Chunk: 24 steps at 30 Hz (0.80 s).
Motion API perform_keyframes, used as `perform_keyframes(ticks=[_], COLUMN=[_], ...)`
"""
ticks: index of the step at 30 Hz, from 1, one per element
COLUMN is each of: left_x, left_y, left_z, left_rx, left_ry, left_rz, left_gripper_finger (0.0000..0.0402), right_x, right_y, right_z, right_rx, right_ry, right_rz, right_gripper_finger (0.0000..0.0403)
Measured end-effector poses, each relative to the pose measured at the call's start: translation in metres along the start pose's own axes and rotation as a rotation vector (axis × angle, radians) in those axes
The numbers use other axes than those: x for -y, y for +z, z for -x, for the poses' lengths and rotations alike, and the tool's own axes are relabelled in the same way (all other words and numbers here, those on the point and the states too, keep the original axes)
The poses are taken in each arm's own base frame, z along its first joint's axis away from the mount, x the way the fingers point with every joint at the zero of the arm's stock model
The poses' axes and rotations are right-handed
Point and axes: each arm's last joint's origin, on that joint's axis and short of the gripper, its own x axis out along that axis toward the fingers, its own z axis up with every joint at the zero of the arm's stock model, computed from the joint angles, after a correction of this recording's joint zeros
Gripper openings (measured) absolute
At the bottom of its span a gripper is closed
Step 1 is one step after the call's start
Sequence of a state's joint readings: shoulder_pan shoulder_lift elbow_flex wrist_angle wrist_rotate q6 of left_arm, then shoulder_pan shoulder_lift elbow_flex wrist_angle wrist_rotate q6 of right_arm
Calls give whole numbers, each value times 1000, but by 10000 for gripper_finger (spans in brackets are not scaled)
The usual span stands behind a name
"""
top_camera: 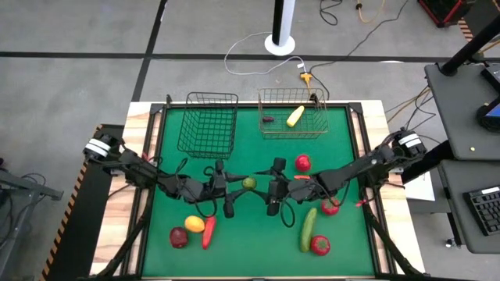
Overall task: Sort produce into baskets
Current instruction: Put the lime into the black wire basket
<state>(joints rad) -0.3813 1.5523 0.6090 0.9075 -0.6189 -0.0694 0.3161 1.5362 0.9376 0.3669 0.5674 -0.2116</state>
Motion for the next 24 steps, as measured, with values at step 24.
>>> perform_keyframes(ticks=[24], left_x=[-89], left_y=[109], left_z=[28], left_rx=[-588], left_ry=[383], left_rz=[-368], left_gripper_finger=[145], right_x=[50], right_y=[29], right_z=[26], right_rx=[-334], right_ry=[-172], right_rz=[-231], right_gripper_finger=[296])
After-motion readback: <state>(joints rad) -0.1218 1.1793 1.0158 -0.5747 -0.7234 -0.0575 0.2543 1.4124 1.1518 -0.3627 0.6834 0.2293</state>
